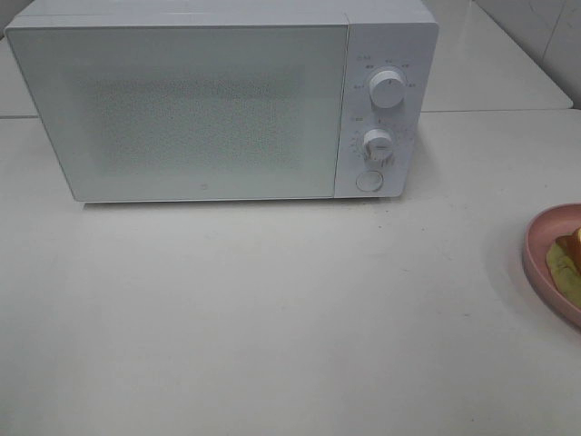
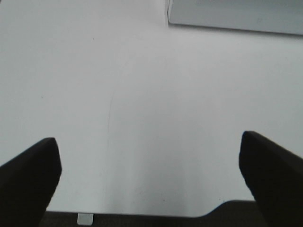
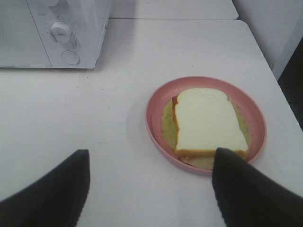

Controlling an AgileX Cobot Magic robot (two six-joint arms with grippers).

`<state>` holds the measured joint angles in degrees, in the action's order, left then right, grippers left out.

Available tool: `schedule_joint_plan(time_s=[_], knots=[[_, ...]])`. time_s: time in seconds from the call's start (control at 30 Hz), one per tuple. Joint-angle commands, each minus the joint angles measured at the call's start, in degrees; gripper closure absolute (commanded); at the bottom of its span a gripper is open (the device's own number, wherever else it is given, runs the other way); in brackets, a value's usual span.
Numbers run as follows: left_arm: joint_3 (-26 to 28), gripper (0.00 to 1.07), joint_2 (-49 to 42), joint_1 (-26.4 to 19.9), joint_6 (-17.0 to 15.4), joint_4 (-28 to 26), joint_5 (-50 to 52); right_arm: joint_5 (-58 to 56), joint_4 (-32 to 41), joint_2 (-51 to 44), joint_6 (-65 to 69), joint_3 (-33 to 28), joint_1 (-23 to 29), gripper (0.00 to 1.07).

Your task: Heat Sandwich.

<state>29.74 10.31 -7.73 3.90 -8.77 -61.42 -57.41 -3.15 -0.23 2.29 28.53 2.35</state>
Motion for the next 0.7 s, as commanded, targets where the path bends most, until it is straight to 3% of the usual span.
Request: schedule_joint_plan(time_s=[0.03,0.3,0.7], knots=[[-0.17,0.09,-4.58,1.38,-0.34,0.00,0.06,0.29,-0.06,-1.60,-0.06,-0.06,-0.40,0.38],[-0.17,0.09,-10.49,6.82,-0.34,0.00,0.06,0.29,-0.06,-1.60,-0.06,-0.06,-0.40,0.38],[-0.17,0.09,-12.03,6.88,-0.34,0.00,0.06,0.29,-0.06,-1.60,-0.06,-0.06,-0.40,0.38]])
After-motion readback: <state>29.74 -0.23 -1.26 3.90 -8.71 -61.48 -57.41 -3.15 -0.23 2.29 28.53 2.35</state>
